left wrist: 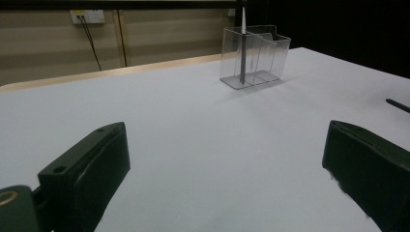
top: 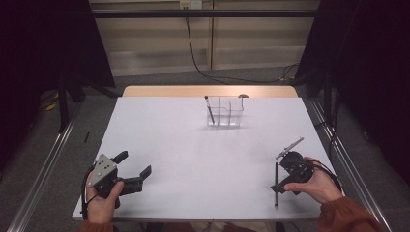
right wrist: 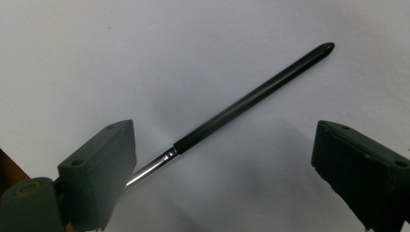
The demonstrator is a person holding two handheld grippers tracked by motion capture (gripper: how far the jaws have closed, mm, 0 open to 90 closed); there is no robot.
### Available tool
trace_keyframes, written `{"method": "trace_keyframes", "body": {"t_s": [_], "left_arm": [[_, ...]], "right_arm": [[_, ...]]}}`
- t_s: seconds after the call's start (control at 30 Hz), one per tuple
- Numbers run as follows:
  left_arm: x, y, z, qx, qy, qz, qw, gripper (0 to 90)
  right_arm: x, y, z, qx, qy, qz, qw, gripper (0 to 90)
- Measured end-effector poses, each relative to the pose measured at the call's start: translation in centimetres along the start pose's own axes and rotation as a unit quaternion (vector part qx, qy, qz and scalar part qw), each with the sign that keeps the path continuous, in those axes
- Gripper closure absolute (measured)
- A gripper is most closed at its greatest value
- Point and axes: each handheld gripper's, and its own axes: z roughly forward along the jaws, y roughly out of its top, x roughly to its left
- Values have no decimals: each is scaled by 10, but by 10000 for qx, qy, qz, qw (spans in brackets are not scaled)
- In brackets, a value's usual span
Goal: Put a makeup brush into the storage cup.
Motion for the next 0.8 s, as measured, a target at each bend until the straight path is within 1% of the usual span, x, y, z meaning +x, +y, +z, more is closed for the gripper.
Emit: {"method": "trace_keyframes", "body": {"t_s": [0.1,0.13,0.2,0.23,0.33,0.37,0.4,0.47,0.57,0.63,0.73,0.8], "left_arm": [[0,0,0,6,1,6,10000,29],[0,0,0,11,12,-3,10000,29],[1,0,0,26,9,-37,10000,29],[1,0,1,27,12,-39,10000,29],[1,0,0,32,21,-32,10000,29],[1,0,0,30,23,-30,10000,29],[1,0,0,24,29,-13,10000,29],[1,0,0,19,24,-20,10000,29],[1,-1,0,17,0,-37,10000,30],[0,-1,0,31,5,-25,10000,30],[0,-1,0,28,9,-26,10000,30],[0,-1,0,30,8,-26,10000,30]], "right_arm": [[2,1,4,124,-1,-36,9999,108],[3,1,6,125,2,-70,9999,129],[4,1,8,107,78,-85,9999,222],[5,1,9,103,117,-94,9998,243],[7,3,12,161,107,-76,9998,269],[7,4,13,170,115,-104,9997,271],[8,5,14,193,106,-63,9997,280],[8,6,15,234,62,-96,9997,293],[9,6,15,235,-31,-71,9997,320],[11,6,16,256,-107,-123,9995,301],[17,8,18,384,-260,-219,9987,286],[16,10,19,429,-251,-175,9986,286]]}}
